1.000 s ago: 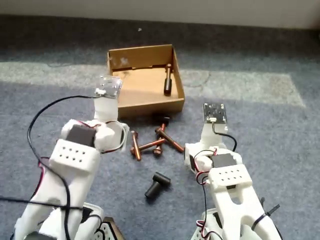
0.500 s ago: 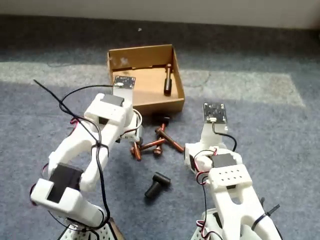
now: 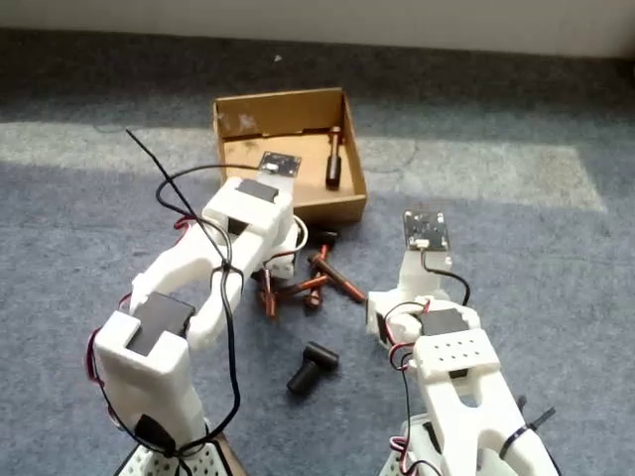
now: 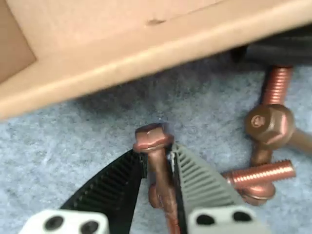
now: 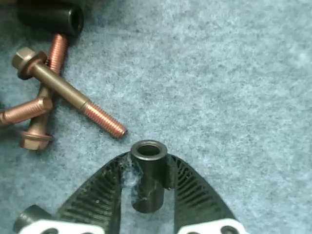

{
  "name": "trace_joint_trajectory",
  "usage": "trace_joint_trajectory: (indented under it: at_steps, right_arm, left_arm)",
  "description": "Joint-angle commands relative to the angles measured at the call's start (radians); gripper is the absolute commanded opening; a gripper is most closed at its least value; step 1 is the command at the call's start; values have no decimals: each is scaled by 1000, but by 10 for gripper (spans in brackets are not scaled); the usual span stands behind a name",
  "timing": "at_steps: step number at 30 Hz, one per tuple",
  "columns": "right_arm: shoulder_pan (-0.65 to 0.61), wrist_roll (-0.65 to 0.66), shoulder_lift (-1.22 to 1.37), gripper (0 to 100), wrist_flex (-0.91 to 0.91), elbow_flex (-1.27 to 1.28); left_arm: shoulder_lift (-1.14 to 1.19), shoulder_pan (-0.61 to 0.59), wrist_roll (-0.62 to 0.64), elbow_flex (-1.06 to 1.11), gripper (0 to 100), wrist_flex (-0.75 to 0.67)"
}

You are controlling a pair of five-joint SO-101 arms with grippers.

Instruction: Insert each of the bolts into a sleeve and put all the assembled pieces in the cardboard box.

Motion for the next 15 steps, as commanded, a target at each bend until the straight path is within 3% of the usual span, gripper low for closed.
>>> trace_joint_trajectory:
  at_steps: [1,10,15]
  right_arm:
    - [8,-5,-25,5,-21,-10]
    - [8,-5,-25,5,-21,-8]
    - [7,-5,-31,5,-21,-8]
  left_arm:
    - [-1,-4,-17,-18,5,5]
    - [-232,-48,-26,54,5,38]
    - [-484,-85,-129,194,5,14]
